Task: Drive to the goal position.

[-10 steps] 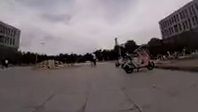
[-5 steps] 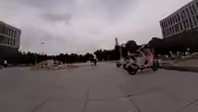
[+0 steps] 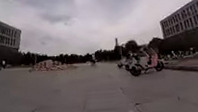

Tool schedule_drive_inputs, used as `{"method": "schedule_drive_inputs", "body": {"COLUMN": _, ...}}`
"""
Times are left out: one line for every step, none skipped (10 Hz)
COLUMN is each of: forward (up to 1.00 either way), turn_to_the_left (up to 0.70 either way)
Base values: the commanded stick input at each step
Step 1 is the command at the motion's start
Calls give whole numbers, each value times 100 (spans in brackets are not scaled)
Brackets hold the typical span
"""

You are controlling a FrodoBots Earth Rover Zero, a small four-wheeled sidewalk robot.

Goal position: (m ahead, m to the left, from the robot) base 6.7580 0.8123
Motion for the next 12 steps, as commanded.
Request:
{"method": "schedule_drive_inputs", "body": {"forward": 70, "turn_to_the_left": 0}}
{"method": "schedule_drive_inputs", "body": {"forward": 70, "turn_to_the_left": 0}}
{"method": "schedule_drive_inputs", "body": {"forward": 70, "turn_to_the_left": 0}}
{"method": "schedule_drive_inputs", "body": {"forward": 70, "turn_to_the_left": 0}}
{"method": "schedule_drive_inputs", "body": {"forward": 70, "turn_to_the_left": 0}}
{"method": "schedule_drive_inputs", "body": {"forward": 70, "turn_to_the_left": 0}}
{"method": "schedule_drive_inputs", "body": {"forward": 70, "turn_to_the_left": 0}}
{"method": "schedule_drive_inputs", "body": {"forward": 70, "turn_to_the_left": 0}}
{"method": "schedule_drive_inputs", "body": {"forward": 70, "turn_to_the_left": 0}}
{"method": "schedule_drive_inputs", "body": {"forward": 70, "turn_to_the_left": 0}}
{"method": "schedule_drive_inputs", "body": {"forward": 70, "turn_to_the_left": 0}}
{"method": "schedule_drive_inputs", "body": {"forward": 70, "turn_to_the_left": 0}}
